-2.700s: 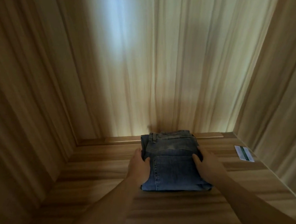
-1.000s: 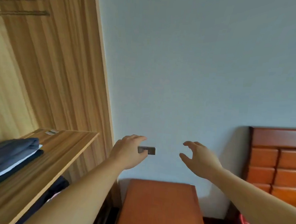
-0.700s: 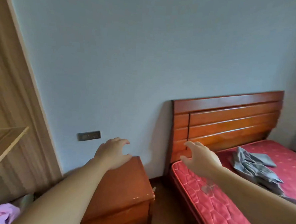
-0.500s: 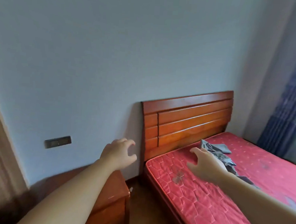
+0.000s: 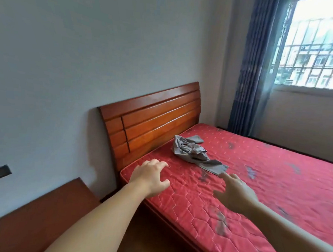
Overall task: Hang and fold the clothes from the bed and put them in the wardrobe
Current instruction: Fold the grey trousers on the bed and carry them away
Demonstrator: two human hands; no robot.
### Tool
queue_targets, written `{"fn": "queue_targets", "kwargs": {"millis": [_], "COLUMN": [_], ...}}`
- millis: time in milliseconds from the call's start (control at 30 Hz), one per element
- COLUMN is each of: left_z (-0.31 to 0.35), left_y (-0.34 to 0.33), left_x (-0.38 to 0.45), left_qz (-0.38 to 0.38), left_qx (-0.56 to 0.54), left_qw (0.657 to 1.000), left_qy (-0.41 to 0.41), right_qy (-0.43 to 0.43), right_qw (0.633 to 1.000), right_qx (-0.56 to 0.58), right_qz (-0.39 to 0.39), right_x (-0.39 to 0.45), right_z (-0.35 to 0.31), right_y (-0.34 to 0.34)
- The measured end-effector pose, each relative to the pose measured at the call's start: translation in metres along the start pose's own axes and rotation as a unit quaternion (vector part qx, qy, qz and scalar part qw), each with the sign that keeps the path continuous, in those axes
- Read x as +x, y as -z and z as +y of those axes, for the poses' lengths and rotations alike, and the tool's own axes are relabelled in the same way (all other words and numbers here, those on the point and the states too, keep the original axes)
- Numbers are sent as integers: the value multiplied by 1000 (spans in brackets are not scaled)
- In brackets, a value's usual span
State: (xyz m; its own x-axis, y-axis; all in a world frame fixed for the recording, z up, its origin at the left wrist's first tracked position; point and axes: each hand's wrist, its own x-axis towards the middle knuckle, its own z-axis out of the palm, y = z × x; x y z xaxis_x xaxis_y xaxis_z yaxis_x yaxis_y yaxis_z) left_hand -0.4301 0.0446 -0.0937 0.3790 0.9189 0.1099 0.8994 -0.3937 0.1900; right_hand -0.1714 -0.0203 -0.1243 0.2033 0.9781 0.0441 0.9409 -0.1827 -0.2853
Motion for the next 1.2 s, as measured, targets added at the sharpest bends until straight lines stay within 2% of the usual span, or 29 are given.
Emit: {"fn": "queue_targets", "kwargs": {"millis": [167, 333, 533, 800, 933, 1200], "left_z": [-1, -46, -88, -60, -46, -51], "left_y": [-11, -14, -27, -63, -90, -126], "left_x": [35, 92, 171, 307, 378, 503], "left_qz": [-14, -25, -50, -63, -68, -104], "left_qx": [8, -14, -27, 13, 1, 0], "left_qw": [1000, 999, 998, 993, 994, 992], "left_qy": [-27, -33, -29, -102, -88, -74], "right_qy": [-7, -1, 3, -2, -20, -44], "right_qw": [999, 998, 997, 999, 998, 994], "right_qx": [-40, -55, -79, -22, 13, 9], "right_qz": [-8, 11, -4, -33, -58, -101], "right_x": [28, 85, 146, 264, 342, 472], "right_z": [-7, -36, -51, 5, 37, 78], "right_y": [-12, -16, -32, -36, -47, -59]}}
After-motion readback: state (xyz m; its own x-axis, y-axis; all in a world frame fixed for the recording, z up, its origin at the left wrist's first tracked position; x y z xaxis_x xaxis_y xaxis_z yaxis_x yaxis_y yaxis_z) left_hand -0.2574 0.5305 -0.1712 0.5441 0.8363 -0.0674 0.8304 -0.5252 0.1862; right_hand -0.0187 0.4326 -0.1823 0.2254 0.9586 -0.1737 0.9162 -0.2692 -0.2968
